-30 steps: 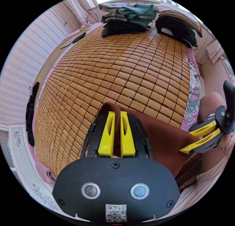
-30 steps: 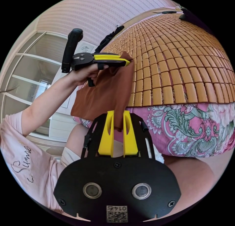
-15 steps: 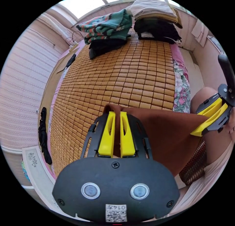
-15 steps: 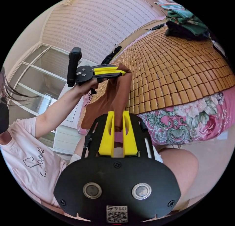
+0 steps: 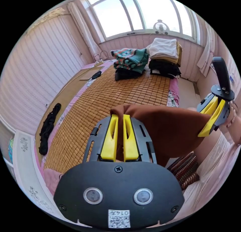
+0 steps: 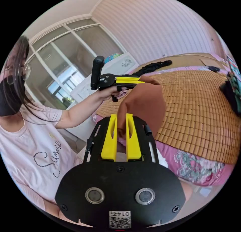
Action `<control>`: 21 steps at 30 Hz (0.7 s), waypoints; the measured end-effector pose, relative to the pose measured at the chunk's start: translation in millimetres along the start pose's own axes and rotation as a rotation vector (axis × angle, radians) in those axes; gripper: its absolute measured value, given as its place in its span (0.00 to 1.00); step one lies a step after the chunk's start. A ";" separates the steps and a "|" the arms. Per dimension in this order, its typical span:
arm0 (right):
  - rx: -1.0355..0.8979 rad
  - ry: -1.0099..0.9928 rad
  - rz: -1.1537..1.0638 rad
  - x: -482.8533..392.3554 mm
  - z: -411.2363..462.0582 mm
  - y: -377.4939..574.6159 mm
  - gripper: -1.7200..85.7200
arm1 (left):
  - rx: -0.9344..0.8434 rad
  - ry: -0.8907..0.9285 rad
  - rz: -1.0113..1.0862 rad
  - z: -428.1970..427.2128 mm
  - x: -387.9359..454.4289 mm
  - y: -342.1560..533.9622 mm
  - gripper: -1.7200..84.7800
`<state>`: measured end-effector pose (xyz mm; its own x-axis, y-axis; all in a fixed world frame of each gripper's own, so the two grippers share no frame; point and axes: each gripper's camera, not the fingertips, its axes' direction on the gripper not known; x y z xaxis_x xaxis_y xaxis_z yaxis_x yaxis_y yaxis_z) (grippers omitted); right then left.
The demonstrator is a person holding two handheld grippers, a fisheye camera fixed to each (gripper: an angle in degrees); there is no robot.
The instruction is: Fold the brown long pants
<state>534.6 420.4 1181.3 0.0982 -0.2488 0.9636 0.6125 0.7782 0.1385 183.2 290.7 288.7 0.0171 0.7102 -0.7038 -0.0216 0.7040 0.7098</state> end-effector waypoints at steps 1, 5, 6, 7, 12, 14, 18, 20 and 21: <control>-0.050 -0.044 -0.093 -26.0 29.6 -15.0 0.09 | 0.017 -0.016 -0.055 -23.5 -17.8 30.7 0.05; -0.342 -0.106 -0.250 -78.5 168.6 -27.7 0.12 | -0.081 -0.061 -0.322 -67.2 -67.8 154.6 0.07; -0.409 -0.109 -0.253 -79.6 189.2 -24.6 0.12 | -0.130 -0.069 -0.360 -66.2 -72.6 172.0 0.07; -0.541 -0.119 -0.232 -78.9 223.6 -17.1 0.11 | -0.216 -0.081 -0.436 -63.0 -79.1 205.4 0.06; -0.539 -0.143 -0.207 -92.7 222.4 -11.5 0.08 | -0.213 -0.137 -0.589 -82.4 -81.5 282.1 0.05; -0.479 -0.099 -0.232 -99.7 197.2 -20.4 0.07 | -0.147 -0.094 -0.670 -94.3 -87.5 298.1 0.07; -0.459 0.034 -0.286 -108.8 182.7 -23.8 0.08 | -0.016 -0.004 -0.782 -105.0 -106.3 309.7 0.10; -0.503 0.042 -0.301 -117.0 198.9 -20.5 0.08 | 0.021 0.007 -0.863 -101.2 -130.0 318.8 0.10; -0.520 0.027 -0.302 -119.8 204.9 -19.9 0.08 | 0.017 0.004 -0.870 -98.1 -136.3 320.6 0.10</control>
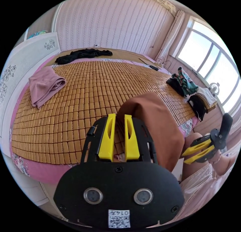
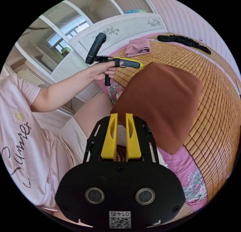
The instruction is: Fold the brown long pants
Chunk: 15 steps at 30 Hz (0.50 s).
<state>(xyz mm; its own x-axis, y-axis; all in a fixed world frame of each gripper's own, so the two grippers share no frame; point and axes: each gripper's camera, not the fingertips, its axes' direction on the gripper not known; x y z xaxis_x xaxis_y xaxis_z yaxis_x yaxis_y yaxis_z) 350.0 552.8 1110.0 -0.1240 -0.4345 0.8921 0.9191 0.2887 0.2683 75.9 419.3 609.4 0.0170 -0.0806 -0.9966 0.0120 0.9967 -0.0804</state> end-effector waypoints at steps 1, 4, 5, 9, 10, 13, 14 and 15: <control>-0.022 -0.028 -0.018 -6.1 10.7 -6.5 0.09 | -0.035 0.005 0.011 8.1 -9.0 -8.7 0.10; -0.079 -0.002 -0.052 -21.9 34.9 -22.2 0.11 | -0.145 0.065 0.066 25.0 -26.4 -30.8 0.08; -0.110 0.020 -0.069 -27.3 42.0 -28.3 0.12 | -0.185 0.129 0.069 29.1 -34.6 -38.3 0.07; -0.171 0.156 -0.123 -37.3 64.0 -37.1 0.09 | -0.268 0.157 0.135 34.8 -51.0 -54.1 0.02; -0.178 0.193 -0.141 -39.1 70.4 -39.0 0.08 | -0.282 0.128 0.176 34.2 -52.5 -58.3 0.01; -0.191 0.242 -0.187 -47.5 76.2 -47.4 0.06 | -0.292 0.079 0.216 30.8 -60.4 -67.1 0.01; -0.205 0.259 -0.210 -50.7 77.8 -50.3 0.05 | -0.277 0.087 0.187 26.8 -68.2 -69.3 0.01; -0.212 0.263 -0.215 -51.3 78.2 -51.5 0.05 | -0.265 0.099 0.156 24.2 -73.8 -69.9 0.01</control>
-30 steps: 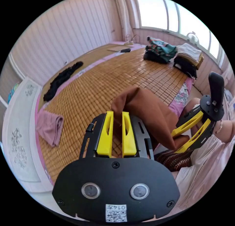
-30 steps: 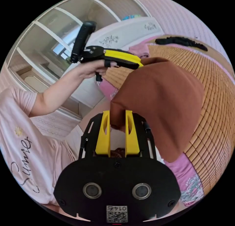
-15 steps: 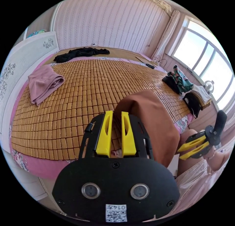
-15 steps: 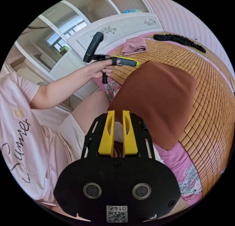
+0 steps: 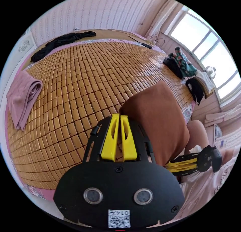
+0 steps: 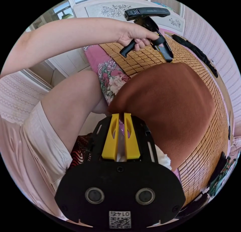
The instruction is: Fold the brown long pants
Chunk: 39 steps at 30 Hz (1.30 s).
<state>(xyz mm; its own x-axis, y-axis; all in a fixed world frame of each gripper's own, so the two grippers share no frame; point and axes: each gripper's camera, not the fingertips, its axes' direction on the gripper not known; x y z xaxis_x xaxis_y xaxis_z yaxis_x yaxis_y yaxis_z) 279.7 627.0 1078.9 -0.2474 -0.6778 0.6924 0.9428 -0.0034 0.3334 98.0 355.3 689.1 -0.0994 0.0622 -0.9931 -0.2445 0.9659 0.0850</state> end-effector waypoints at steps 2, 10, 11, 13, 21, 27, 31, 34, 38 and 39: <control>0.003 -0.043 0.013 5.2 -11.0 -2.2 0.04 | 0.124 0.180 -0.233 -17.7 -32.6 16.2 0.01; 0.181 -0.102 -0.006 12.9 -71.6 5.3 0.02 | 0.400 0.169 -0.341 -90.9 -42.0 76.3 0.01; 0.119 -0.113 -0.016 14.2 -55.2 -3.6 0.01 | 0.401 0.193 -0.312 -95.8 -33.2 77.9 0.01; -0.001 -0.098 -0.017 15.3 -26.0 -17.9 0.01 | 0.382 0.214 -0.230 -95.6 -10.5 73.8 0.01; -0.035 -0.151 -0.076 30.0 -7.7 -10.5 0.02 | 0.116 -0.076 -0.066 -19.8 8.4 55.7 0.02; 0.339 -0.169 0.163 91.1 -103.5 77.8 0.10 | 0.257 -0.008 -0.199 -71.8 -4.5 78.6 0.13; 0.457 -0.099 0.485 175.8 -118.4 147.3 0.23 | 0.264 0.151 -0.270 -67.7 -11.9 102.5 0.20; 0.457 -0.240 0.612 225.1 -101.0 177.3 0.24 | 0.172 0.185 -0.312 -45.6 -14.1 101.1 0.24; 0.420 -0.406 0.712 261.6 -70.6 201.1 0.23 | 0.086 0.193 -0.297 -20.6 -7.6 84.7 0.26; 0.410 -0.430 0.712 264.3 -67.3 202.8 0.23 | 0.078 0.202 -0.301 -17.7 -7.4 82.1 0.26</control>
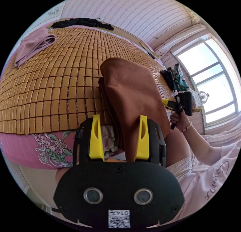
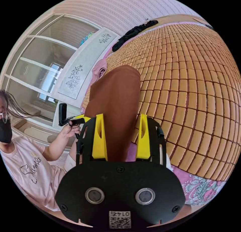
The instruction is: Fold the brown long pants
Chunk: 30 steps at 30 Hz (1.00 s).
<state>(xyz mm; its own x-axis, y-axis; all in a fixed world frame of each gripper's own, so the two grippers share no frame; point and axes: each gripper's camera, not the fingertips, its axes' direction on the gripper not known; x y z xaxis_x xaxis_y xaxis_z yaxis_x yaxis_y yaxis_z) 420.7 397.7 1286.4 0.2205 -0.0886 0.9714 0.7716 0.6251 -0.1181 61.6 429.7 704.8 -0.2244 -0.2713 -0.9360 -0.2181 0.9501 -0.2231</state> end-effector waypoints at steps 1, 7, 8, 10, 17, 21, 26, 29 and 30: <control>-0.029 -0.026 -0.004 5.5 2.9 0.9 0.23 | -0.019 0.020 -0.010 5.9 0.9 -4.8 0.26; -0.043 -0.115 0.007 27.9 -1.3 13.8 0.21 | -0.029 0.000 0.036 30.9 17.6 -17.9 0.28; -0.034 -0.147 0.021 34.4 -5.4 17.0 0.21 | -0.021 -0.014 0.044 34.1 21.5 -18.9 0.29; -0.026 -0.186 0.036 41.8 -10.9 21.3 0.21 | -0.017 -0.045 0.058 39.1 28.3 -20.1 0.29; -0.024 -0.141 -0.016 31.5 -24.6 38.2 0.22 | 0.004 -0.049 0.067 50.3 34.9 -21.5 0.30; -0.015 -0.142 0.018 28.9 -30.5 46.4 0.20 | 0.013 -0.034 0.070 53.9 35.2 -21.0 0.28; -0.021 -0.009 -0.097 -14.2 -41.5 58.6 0.12 | 0.019 -0.018 0.107 53.0 38.4 -19.3 0.23; -0.013 0.008 -0.211 -56.9 -54.3 63.9 0.11 | 0.026 0.010 0.088 50.3 36.5 -15.6 0.19; -0.020 0.018 -0.239 -67.3 -56.5 64.3 0.11 | 0.033 0.017 0.079 49.1 35.8 -13.9 0.18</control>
<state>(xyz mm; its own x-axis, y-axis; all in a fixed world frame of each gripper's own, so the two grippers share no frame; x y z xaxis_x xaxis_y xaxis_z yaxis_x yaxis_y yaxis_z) 489.2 400.0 1201.8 0.0411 -0.2460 0.9684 0.8149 0.5691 0.1100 103.2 414.3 661.0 -0.2562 -0.1979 -0.9461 -0.1678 0.9731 -0.1581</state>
